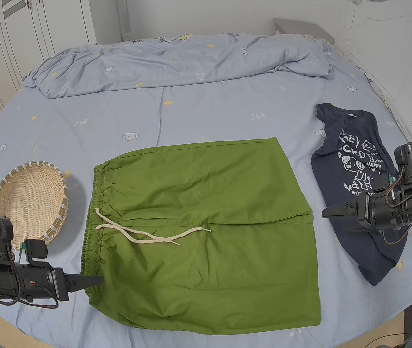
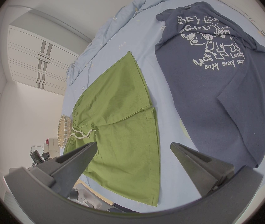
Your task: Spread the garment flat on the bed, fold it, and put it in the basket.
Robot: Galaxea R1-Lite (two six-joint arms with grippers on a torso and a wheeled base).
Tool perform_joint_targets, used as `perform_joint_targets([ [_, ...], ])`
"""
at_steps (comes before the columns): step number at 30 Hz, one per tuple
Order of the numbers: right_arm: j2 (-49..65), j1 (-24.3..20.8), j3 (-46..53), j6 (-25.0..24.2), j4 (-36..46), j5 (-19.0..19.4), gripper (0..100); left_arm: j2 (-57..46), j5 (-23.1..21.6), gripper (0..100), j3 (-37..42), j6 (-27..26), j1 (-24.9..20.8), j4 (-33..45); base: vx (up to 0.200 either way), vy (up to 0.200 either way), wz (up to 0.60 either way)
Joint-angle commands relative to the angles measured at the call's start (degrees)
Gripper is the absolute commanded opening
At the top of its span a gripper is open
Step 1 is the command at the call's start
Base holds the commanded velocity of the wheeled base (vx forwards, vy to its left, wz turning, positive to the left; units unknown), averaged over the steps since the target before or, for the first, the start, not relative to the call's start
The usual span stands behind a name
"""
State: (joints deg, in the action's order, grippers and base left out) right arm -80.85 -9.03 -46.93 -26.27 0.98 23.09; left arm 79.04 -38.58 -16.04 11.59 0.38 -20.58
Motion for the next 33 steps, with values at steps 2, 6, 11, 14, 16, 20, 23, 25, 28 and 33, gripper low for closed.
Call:
perform_joint_targets([
  [2,-0.1,-0.02,0.0,-0.01,-0.01,0.03,100,-0.03,0.0,0,-0.04,0.01,-0.03,0.01,0.0,0.0,0.0],
  [6,-0.1,-0.02,0.0,-0.01,-0.01,0.03,100,0.15,0.0,0,-0.04,0.01,0.06,0.01,0.0,0.0,0.0],
  [11,-0.1,-0.02,0.0,-0.01,-0.01,0.03,100,0.23,0.0,0,-0.13,0.01,0.15,0.01,0.0,0.0,0.0],
  [14,-0.01,-0.28,0.18,-0.01,0.34,0.2,100,0.15,0.09,0,-0.39,0.27,0.15,2.12,0.0,0.0,0.0],
  [16,-0.19,-1.69,0.97,0.08,0.78,0.47,100,0.15,0.35,0,-3.03,0.36,0.15,9.77,0.0,0.0,0.0],
  [20,-1.68,-4.68,4.22,1.22,1.49,0.47,100,0.67,1.05,0,-11.99,0.54,1.56,26.99,0.0,0.0,0.0],
  [23,-2.3,-4.41,5.63,3.07,1.84,0.47,100,2.17,1.14,0,-15.25,0.36,3.49,31.92,0.0,0.0,0.0],
  [25,-3.18,-3.54,6.68,4.3,2.98,0.73,100,4.01,1.23,0,-17.09,0.01,5.69,33.59,0.0,0.0,0.0],
  [28,-4.32,-3.36,8.26,5.18,4.03,1.96,100,6.03,1.67,0,-17.27,-0.87,7.88,33.94,0.0,0.0,0.0],
  [33,-4.41,-1.6,10.72,5.62,4.12,8.11,100,9.2,4.57,0,-17.36,-4.83,10.08,33.85,0.0,0.0,0.0],
])
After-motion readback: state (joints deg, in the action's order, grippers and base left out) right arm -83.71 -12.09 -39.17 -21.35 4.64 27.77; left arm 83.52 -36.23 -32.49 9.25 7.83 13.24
